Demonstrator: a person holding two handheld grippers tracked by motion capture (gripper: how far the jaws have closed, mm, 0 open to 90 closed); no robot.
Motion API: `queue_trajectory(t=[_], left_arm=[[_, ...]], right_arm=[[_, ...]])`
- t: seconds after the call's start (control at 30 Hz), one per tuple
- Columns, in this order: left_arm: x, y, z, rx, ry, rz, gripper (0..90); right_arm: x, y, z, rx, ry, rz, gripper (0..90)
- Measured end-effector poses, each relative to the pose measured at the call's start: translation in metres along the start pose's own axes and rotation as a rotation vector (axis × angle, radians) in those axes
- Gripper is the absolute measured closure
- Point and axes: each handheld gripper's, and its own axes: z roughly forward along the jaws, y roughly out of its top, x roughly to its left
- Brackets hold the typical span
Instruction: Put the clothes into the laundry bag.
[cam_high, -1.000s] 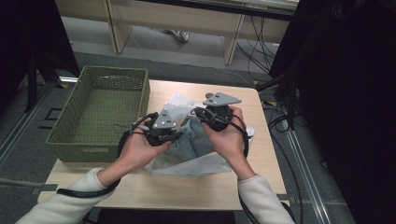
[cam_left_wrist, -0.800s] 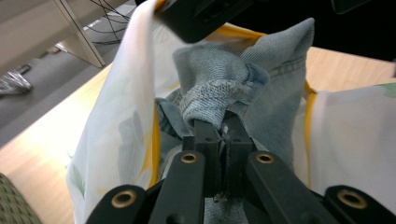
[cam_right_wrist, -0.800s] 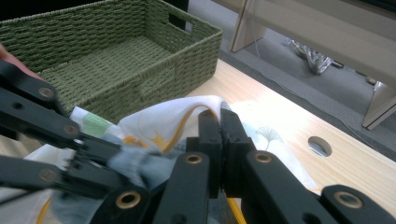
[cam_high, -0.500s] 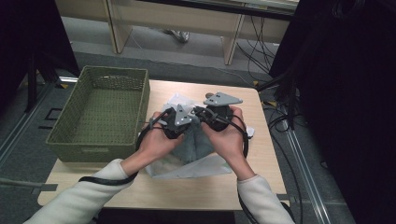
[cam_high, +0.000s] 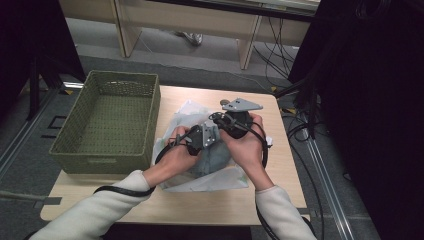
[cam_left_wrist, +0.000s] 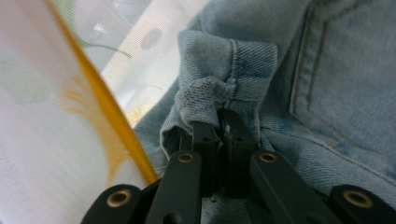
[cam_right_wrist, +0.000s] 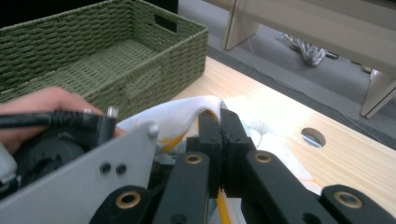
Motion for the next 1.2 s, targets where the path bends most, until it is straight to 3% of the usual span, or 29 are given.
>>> queue_trajectory(t=[0.13, 0.23, 0.33, 0.47, 0.57, 0.7, 0.9, 0.93, 1.0, 1.13, 1.2], left_arm=[[0.0, -0.001, -0.006, -0.028, -0.027, -0.009, 80.1], [0.004, -0.002, -0.015, -0.073, -0.042, -0.035, 65.0], [0.006, -0.004, -0.027, -0.116, -0.073, -0.022, 50.9], [0.009, -0.004, -0.046, -0.192, -0.14, -0.052, 39.6], [0.012, -0.004, -0.059, -0.215, -0.16, -0.056, 35.6], [0.015, -0.009, -0.07, -0.192, -0.157, -0.009, 41.5], [0.017, -0.026, -0.063, -0.085, -0.156, -0.019, 50.4], [0.017, -0.029, -0.063, -0.081, -0.138, -0.023, 50.1], [0.018, -0.031, -0.065, -0.079, -0.086, 0.007, 47.7], [0.027, -0.037, -0.068, -0.073, -0.089, -0.081, 40.1], [0.032, -0.041, -0.064, -0.053, -0.114, -0.108, 39.7]], right_arm=[[-0.001, -0.001, 0.001, 0.003, -0.002, 0.004, 90.0], [-0.003, -0.001, 0.0, 0.0, -0.004, 0.006, 90.0], [-0.003, -0.001, 0.001, 0.003, -0.007, 0.009, 90.0], [-0.003, -0.001, 0.001, 0.006, -0.01, 0.006, 90.0], [-0.003, -0.001, 0.001, 0.007, -0.009, 0.008, 90.0], [-0.003, -0.001, 0.001, 0.008, -0.007, 0.007, 90.0], [-0.002, -0.001, 0.001, 0.01, -0.001, 0.0, 90.0], [-0.002, -0.001, 0.001, 0.011, 0.0, 0.0, 90.0], [-0.002, -0.001, 0.001, 0.012, 0.0, 0.001, 90.0], [-0.002, -0.001, 0.001, 0.011, 0.001, 0.001, 90.0], [-0.002, -0.001, 0.001, 0.012, 0.0, 0.0, 90.0]])
